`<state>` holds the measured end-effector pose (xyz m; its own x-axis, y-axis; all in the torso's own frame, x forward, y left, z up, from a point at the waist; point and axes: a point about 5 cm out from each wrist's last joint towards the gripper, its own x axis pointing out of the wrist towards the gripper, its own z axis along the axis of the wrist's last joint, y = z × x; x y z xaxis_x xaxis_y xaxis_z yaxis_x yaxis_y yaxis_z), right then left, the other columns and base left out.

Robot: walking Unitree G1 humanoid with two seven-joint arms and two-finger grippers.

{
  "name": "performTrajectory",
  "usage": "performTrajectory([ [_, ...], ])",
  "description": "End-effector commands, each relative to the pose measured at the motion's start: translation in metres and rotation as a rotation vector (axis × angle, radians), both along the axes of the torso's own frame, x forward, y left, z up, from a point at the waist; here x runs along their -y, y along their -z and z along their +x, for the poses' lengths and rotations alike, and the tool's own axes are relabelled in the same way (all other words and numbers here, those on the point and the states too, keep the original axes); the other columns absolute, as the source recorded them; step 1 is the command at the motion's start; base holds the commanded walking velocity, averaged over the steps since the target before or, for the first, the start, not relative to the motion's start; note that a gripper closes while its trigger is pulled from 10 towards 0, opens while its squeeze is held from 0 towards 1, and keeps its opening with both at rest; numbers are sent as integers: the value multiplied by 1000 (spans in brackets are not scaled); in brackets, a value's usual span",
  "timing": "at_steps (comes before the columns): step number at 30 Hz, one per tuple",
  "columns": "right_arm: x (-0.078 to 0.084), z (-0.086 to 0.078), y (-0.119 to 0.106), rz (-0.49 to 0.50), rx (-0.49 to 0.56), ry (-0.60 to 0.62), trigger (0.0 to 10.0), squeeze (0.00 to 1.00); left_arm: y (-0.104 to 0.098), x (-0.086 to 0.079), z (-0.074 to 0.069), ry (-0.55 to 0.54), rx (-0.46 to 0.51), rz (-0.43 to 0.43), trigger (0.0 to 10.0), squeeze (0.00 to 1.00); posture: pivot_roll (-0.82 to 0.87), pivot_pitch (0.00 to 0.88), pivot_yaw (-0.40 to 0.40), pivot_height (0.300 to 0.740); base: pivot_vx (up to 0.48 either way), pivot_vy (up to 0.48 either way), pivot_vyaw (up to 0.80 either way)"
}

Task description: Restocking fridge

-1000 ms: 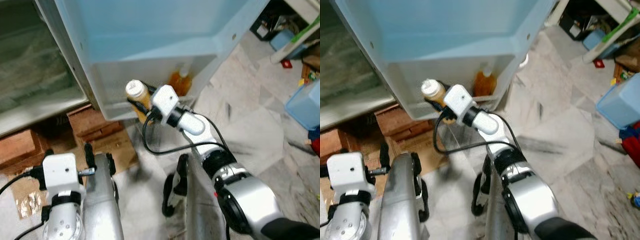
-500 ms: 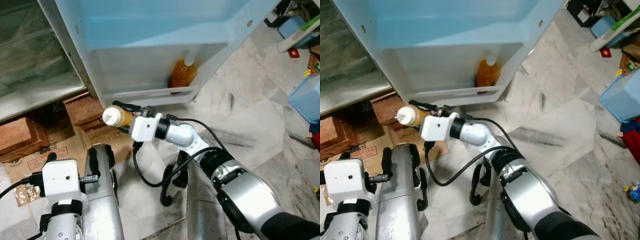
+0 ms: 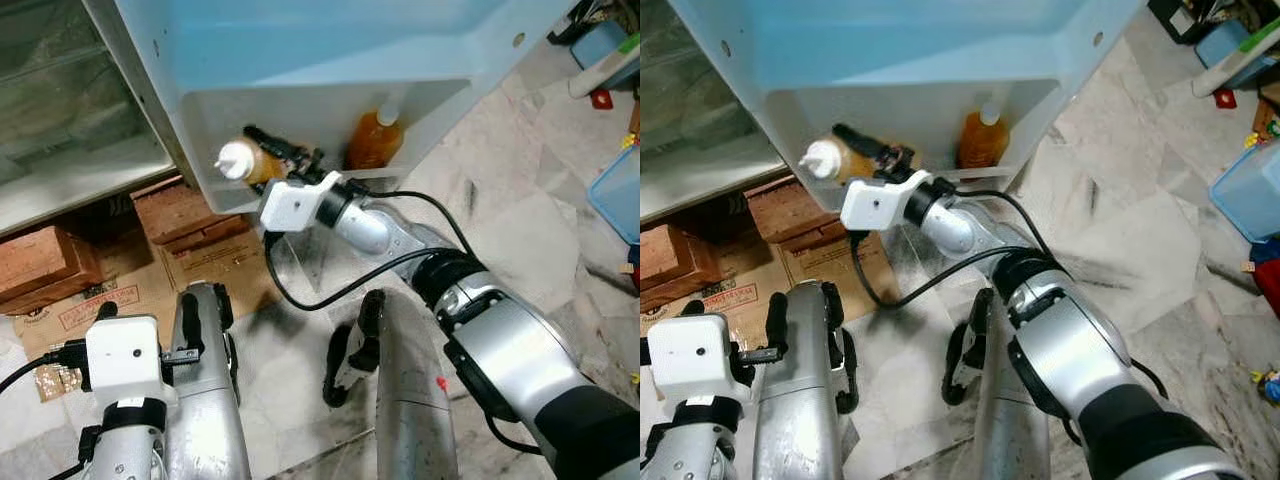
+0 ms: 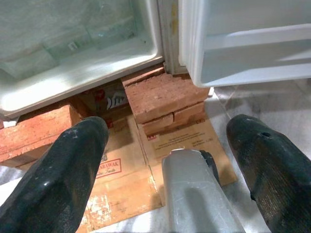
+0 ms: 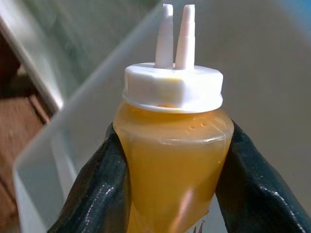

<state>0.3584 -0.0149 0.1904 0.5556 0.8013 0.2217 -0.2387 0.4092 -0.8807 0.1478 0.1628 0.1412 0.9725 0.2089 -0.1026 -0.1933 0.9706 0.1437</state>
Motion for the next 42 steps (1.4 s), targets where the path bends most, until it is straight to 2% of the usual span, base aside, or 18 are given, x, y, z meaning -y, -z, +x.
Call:
performTrajectory([
  [1, 7, 0, 16, -32, -10, 50, 10000, 0, 3, 1, -5, -2, -31, 2, 10000, 0, 304, 484, -130, 563, 0, 0, 0],
  [2, 7, 0, 16, -32, -10, 50, 10000, 0, 3, 1, -5, -2, -31, 2, 10000, 0, 304, 484, -130, 563, 0, 0, 0],
  [8, 18, 0, 48, 29, -136, 230, 10000, 0, 2, 1, -5, 4, -32, 3, 10000, 0, 326, 488, -121, 563, 0, 0, 0],
  [11, 16, -1, 52, 71, -169, 263, 10000, 0, 1, 0, -5, 5, -32, 6, 10000, 0, 330, 492, -115, 563, 0, 0, 0],
  [17, 11, 0, 43, 115, -148, 260, 10000, 0, 3, -2, 0, 7, -34, 13, 10000, 0, 309, 475, -115, 563, 0, 0, 0],
  [19, 18, 4, 35, 180, -174, 259, 10000, 0, 4, -2, 8, 9, -18, 11, 10000, 0, 274, 437, -118, 563, 0, 0, 0],
  [22, 36, 10, 28, 333, -290, 254, 10000, 0, 8, 0, 27, 22, 10, 7, 10000, 0, 236, 383, -116, 563, 0, 0, 0],
  [24, 39, 10, 28, 356, -308, 251, 10000, 0, 8, 0, 31, 26, 16, 4, 10000, 0, 222, 363, -117, 563, 0, 0, 0],
  [25, 45, 10, 29, 389, -348, 240, 10000, 0, 10, 1, 39, 34, 25, 1, 10000, 0, 195, 325, -115, 563, 0, 0, 0],
  [26, 45, 10, 29, 389, -348, 240, 10000, 0, 10, 1, 39, 34, 25, 1, 10000, 0, 195, 325, -115, 563, 0, 0, 0],
  [27, 52, 9, 34, 412, -394, 223, 10000, 0, 13, 0, 50, 40, 32, -4, 10000, 0, 165, 283, -111, 563, 0, 0, 0],
  [28, 54, 8, 35, 417, -411, 220, 10000, 0, 14, -1, 55, 41, 34, -8, 10000, 0, 165, 283, -111, 563, 0, 0, 0],
  [31, 74, -7, 61, 457, -510, 186, 10000, 0, 15, -4, 73, 46, 53, -25, 10000, 0, 126, 217, -101, 563, 0, 0, 0],
  [32, 74, -7, 61, 457, -510, 186, 10000, 0, 15, -4, 73, 46, 53, -25, 10000, 0, 126, 217, -101, 563, 0, 0, 0],
  [34, 82, -15, 73, 468, -559, 184, 10000, 0, 16, -6, 83, 54, 62, -21, 10000, 0, 104, 177, -92, 563, 0, 0, 0],
  [36, 92, -30, 84, 496, -585, 174, 10000, 0, 16, -9, 90, 54, 77, -17, 10000, 0, 96, 164, -90, 563, 0, 0, 0],
  [40, 107, -43, 91, 586, -642, 250, 10000, 0, 18, -14, 101, 39, 88, -23, 10000, 0, 66, 93, -72, 563, 0, 0, 0],
  [42, 117, -53, 91, 660, -679, 333, 10000, 0, 21, -15, 105, 36, 95, -30, 10000, 0, 51, 45, -55, 563, 0, 0, 0],
])
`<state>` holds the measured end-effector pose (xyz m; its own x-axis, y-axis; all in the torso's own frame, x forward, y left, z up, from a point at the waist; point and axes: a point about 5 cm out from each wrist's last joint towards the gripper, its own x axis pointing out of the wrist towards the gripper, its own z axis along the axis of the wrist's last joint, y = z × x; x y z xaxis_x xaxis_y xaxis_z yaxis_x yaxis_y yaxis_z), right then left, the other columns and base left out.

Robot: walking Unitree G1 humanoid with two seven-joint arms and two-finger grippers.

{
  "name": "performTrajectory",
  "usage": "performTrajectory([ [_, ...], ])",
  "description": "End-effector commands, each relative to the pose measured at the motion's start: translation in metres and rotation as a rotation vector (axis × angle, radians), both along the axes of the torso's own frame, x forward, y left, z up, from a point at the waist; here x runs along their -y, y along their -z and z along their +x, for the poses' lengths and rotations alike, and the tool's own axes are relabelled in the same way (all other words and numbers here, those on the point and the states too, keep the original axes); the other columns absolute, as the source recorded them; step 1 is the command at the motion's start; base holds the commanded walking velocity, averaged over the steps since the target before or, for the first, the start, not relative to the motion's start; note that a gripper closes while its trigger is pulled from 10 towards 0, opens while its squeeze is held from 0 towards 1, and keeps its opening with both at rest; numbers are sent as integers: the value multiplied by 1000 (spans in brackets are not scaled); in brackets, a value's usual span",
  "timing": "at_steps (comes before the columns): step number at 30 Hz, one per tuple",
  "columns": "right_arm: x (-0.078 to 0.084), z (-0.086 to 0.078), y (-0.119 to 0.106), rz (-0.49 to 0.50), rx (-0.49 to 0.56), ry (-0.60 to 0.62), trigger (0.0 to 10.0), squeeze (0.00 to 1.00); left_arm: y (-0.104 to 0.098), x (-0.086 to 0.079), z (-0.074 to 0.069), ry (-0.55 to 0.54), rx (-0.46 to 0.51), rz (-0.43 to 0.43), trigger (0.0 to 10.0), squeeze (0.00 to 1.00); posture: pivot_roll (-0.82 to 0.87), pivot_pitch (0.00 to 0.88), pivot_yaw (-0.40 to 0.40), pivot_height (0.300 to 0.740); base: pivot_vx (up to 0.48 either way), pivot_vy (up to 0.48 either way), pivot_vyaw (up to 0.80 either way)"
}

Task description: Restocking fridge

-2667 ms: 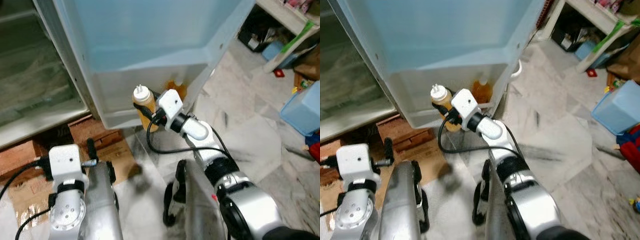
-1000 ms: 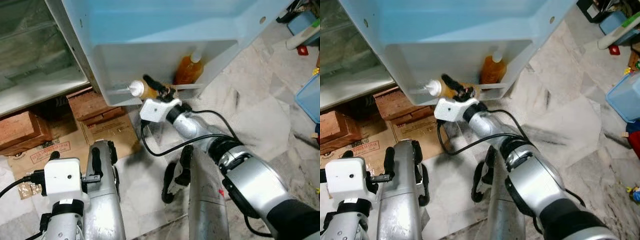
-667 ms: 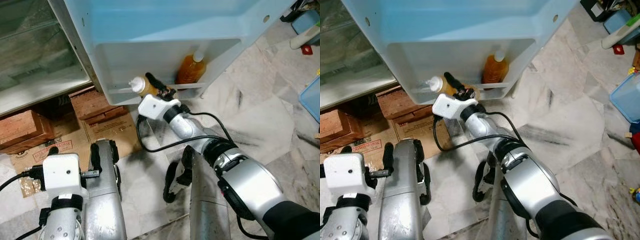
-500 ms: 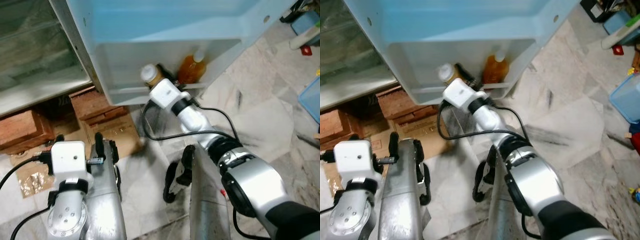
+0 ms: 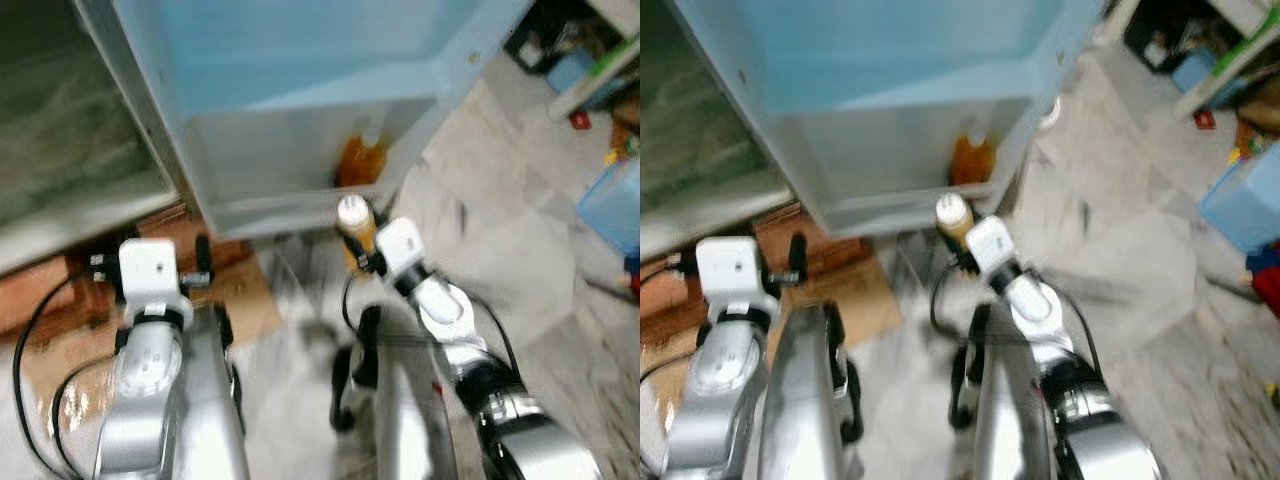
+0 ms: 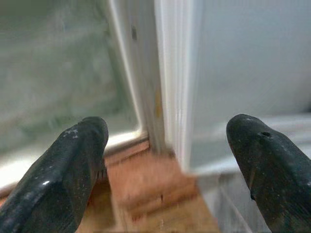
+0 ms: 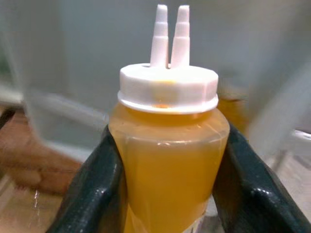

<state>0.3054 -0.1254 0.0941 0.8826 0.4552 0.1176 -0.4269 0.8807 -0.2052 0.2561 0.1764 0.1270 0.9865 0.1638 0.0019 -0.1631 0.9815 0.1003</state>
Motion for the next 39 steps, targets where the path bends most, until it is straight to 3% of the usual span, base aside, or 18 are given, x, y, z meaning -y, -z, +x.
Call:
performTrajectory([
  [1, 8, 0, -5, 44, -29, 64, 10000, 0, 8, -2, -2, -8, -17, -9, 10000, 0, 43, 23, -45, 563, 0, 0, 0],
  [9, 14, -6, -29, 117, 51, 116, 10000, 0, 14, 5, 6, 45, -6, -36, 10000, 0, 10, 0, 0, 563, 0, 0, 0],
  [15, 11, 9, -49, 174, 35, 149, 10000, 0, 14, 14, 21, 98, 24, -28, 10000, 0, 21, 0, -6, 603, 0, 0, 0],
  [31, -3, 25, -60, 218, 26, 130, 10000, 0, 8, 12, 41, 69, 85, -4, 10000, 0, 44, 0, -2, 698, 0, 0, 0],
  [39, 0, 28, -68, 219, 46, 135, 10000, 0, 5, 6, 40, 36, 97, 11, 10000, 0, 64, 0, 1, 740, 0, 0, 0],
])
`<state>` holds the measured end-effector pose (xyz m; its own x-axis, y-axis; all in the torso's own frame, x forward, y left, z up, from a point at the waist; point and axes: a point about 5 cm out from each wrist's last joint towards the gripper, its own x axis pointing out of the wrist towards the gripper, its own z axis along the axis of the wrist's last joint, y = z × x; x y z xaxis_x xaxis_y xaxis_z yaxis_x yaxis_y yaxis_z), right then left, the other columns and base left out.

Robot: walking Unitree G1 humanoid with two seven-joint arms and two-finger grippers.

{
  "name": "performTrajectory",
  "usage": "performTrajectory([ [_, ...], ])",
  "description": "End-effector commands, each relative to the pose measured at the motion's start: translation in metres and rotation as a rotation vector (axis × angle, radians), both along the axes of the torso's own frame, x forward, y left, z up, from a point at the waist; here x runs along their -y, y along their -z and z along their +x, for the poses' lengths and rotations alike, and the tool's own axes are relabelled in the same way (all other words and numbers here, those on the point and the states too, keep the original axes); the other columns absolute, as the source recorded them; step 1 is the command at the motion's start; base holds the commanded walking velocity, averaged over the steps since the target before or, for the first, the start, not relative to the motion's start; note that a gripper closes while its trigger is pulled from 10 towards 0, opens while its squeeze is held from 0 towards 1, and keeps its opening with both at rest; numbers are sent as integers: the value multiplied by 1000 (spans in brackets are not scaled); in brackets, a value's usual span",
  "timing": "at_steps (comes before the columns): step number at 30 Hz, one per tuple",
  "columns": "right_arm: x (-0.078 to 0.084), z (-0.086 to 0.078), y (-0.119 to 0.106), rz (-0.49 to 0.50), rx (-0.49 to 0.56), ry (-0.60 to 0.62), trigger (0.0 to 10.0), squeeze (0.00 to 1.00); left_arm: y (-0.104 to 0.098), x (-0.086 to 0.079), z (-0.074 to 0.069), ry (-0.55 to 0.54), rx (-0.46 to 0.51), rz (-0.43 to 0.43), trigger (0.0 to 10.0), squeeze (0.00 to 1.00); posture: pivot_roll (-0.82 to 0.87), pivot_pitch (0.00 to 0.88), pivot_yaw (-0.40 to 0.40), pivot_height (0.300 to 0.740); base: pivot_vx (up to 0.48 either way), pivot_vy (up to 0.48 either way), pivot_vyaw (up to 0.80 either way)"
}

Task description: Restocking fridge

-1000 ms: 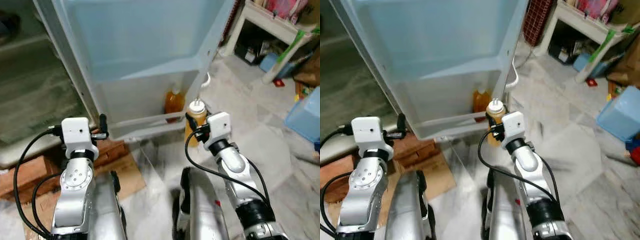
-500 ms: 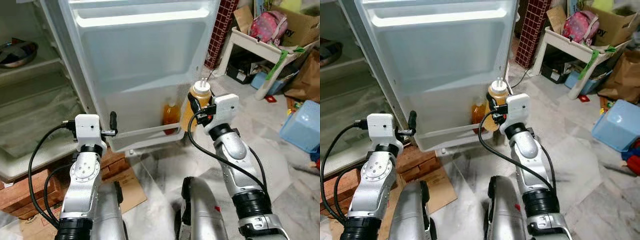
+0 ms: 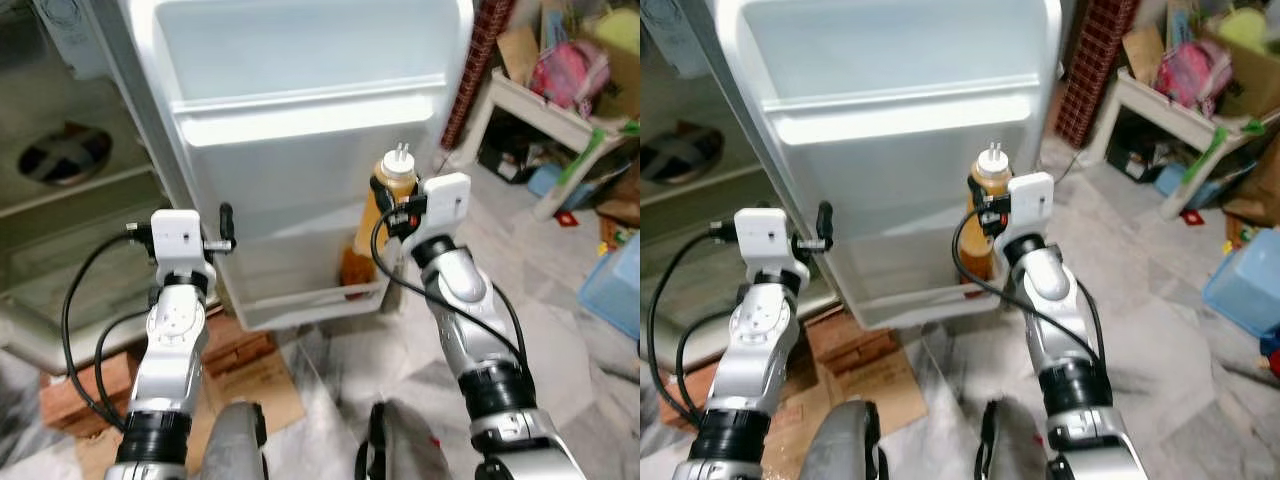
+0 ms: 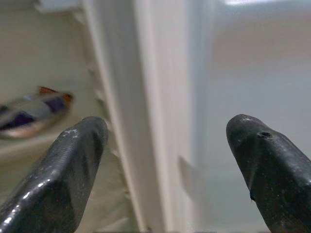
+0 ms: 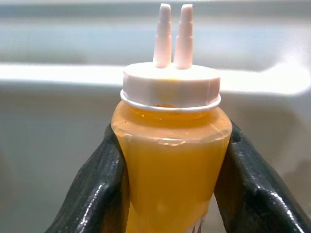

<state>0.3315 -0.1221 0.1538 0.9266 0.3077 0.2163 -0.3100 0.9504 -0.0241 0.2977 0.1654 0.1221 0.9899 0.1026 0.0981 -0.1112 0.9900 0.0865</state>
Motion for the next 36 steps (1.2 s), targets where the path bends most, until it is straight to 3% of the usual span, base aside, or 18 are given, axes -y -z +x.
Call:
performTrajectory([
  [1, 5, 0, -6, 8, 17, 22, 10000, 0, 5, -6, -4, -42, -38, 11, 10000, 0, 64, 0, 0, 740, 0, 0, 0],
  [8, 9, -15, 13, 11, -53, 35, 10000, 0, 19, -6, -16, -6, -78, 22, 10000, 0, 57, 0, -10, 740, 0, 0, 0],
  [14, 19, -43, 36, -7, -126, 58, 10000, 0, 20, -9, -24, -28, -88, 11, 10000, 0, 49, 0, -16, 740, 0, 0, 0],
  [22, 29, -58, 44, -17, -170, 83, 10000, 0, 23, -8, -34, -25, -91, -15, 10000, 0, 39, 0, -14, 740, 0, 0, 0],
  [24, 31, -59, 44, -25, -188, 101, 10000, 0, 19, -6, -39, 21, -94, -11, 10000, 0, 34, 0, -15, 740, 0, 0, 0],
  [28, 35, -64, 44, -54, -203, 114, 10000, 0, 21, -7, -56, 73, -130, -52, 10000, 0, 34, 0, -20, 740, 0, 0, 0],
  [30, 45, -78, 58, -181, -230, 167, 10000, 0, 37, -12, -81, 87, -202, -25, 10000, 0, 38, 6, -21, 740, 0, 0, 0],
  [31, 47, -82, 62, -208, -230, 171, 10000, 0, 40, -13, -85, 87, -214, -24, 10000, 0, 39, 15, -20, 740, 0, 0, 0],
  [34, 50, -91, 70, -145, -301, 152, 10000, 0, 45, -15, -94, 100, -241, -31, 10000, 0, 39, 22, -19, 740, 0, 0, 0],
  [36, 56, -91, 68, -168, -292, 184, 10000, 0, 44, -14, -97, 107, -247, -36, 10000, 0, 34, 31, -19, 740, 0, 0, 0],
])
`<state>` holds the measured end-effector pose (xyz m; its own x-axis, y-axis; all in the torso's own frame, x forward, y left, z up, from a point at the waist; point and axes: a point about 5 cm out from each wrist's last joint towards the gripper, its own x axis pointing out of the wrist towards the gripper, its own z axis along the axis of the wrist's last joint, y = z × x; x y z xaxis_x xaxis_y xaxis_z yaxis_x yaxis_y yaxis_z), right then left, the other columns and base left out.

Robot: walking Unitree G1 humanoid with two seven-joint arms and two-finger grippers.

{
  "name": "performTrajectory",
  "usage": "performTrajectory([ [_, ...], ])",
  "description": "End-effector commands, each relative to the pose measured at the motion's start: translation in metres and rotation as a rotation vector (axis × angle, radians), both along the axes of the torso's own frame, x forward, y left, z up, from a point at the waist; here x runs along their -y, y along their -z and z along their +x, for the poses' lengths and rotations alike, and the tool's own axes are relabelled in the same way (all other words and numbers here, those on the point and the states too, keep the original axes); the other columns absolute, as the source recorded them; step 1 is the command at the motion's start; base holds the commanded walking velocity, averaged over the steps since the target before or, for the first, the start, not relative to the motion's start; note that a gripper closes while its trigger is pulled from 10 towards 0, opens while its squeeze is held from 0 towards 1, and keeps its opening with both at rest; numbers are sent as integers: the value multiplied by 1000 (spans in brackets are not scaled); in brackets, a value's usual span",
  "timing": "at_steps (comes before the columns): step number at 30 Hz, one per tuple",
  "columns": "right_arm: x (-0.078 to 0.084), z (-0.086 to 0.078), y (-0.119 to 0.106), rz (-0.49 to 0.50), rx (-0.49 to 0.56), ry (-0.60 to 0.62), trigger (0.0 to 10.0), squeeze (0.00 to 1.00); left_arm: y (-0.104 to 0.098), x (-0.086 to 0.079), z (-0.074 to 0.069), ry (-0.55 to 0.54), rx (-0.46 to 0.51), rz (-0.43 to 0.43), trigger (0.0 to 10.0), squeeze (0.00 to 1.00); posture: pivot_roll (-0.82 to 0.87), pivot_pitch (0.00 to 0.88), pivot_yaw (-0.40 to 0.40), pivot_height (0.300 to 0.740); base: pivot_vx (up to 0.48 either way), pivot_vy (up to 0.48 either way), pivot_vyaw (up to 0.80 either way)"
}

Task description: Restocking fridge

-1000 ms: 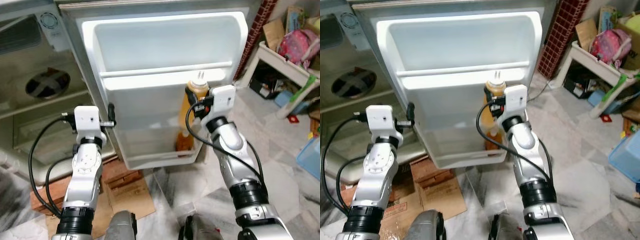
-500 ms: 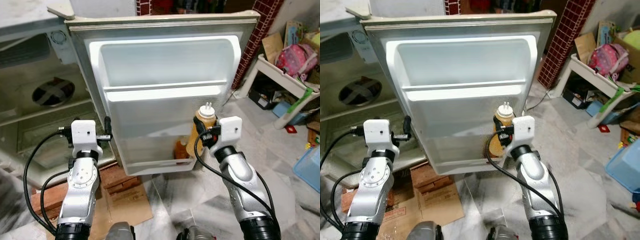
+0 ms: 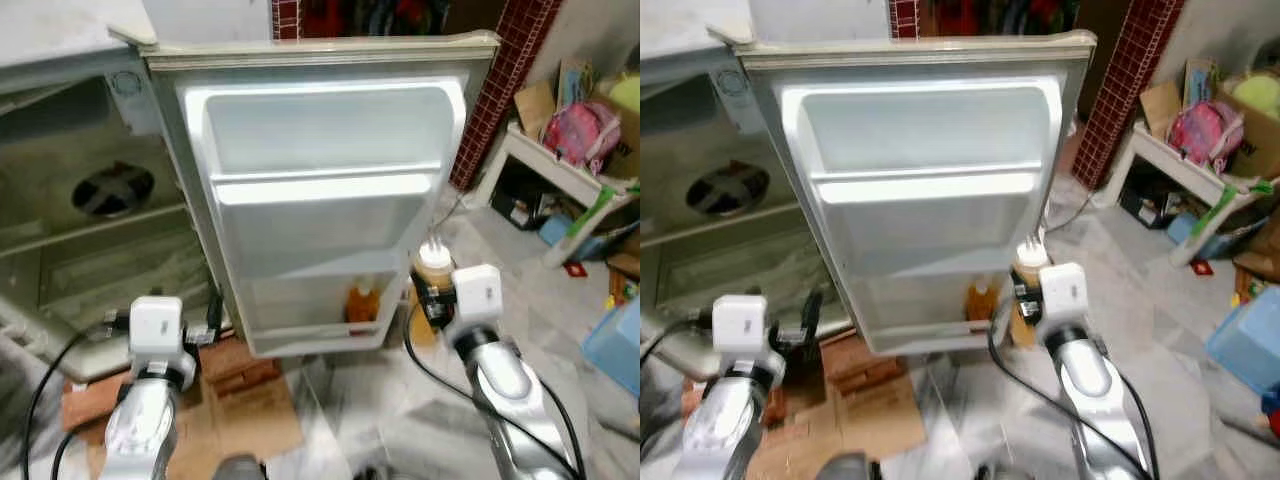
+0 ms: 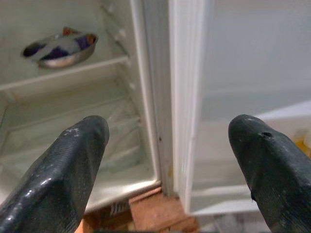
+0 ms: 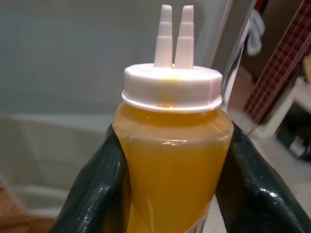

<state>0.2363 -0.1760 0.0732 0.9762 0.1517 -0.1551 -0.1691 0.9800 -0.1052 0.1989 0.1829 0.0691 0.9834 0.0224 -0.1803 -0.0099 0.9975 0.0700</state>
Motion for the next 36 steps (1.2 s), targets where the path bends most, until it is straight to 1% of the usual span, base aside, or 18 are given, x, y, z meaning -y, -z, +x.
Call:
performTrajectory([
  [1, 3, 5, -13, -16, 59, 15, 10000, 0, -10, 3, 1, 28, 31, -9, 10000, 0, 34, 31, -19, 740, 0, 0, 0],
  [2, 3, 5, -13, -16, 59, 15, 10000, 0, -10, 3, 1, 28, 31, -9, 10000, 0, 34, 31, -19, 740, 0, 0, 0],
  [3, 3, 7, -15, -3, 47, 14, 10000, 0, -12, 5, 4, 33, 32, -16, 10000, 0, 32, 37, -20, 740, 0, 0, 0],
  [4, 2, 9, -18, -8, 63, 7, 10000, 0, -16, 7, 7, 52, 46, -22, 10000, 0, 32, 43, -22, 740, 0, 0, 0],
  [8, -2, 11, -22, 17, 77, -12, 10000, 0, -21, 9, 10, 62, 67, -20, 10000, 0, 33, 52, -24, 740, 0, 0, 0],
  [12, -8, 14, -29, 9, 112, -53, 10000, 0, -25, 8, 11, 69, 86, -26, 10000, 0, 38, 55, -25, 740, 0, 0, 0],
  [15, -9, 16, -31, 34, 123, -51, 10000, 0, -26, 7, 9, 74, 89, -26, 10000, 0, 43, 54, -28, 740, 409, 0, 0],
  [21, -12, 16, -31, 41, 115, -73, 10000, 0, -27, 6, 10, 70, 84, -22, 10000, 0, 46, 53, -29, 740, 438, 0, 0],
  [32, -13, 17, -32, 46, 122, -93, 10000, 0, -27, 12, 12, 98, 97, -50, 10000, 0, 38, 48, -30, 740, 468, 0, 0],
  [34, -13, 17, -33, 45, 123, -97, 10000, 0, -27, 12, 12, 82, 89, -44, 10000, 0, 37, 49, -31, 740, 480, 0, 0],
  [36, -14, 17, -33, 43, 125, -102, 10000, 0, -27, 11, 11, 66, 90, -39, 10000, 0, 37, 51, -32, 740, 133, 0, 0],
])
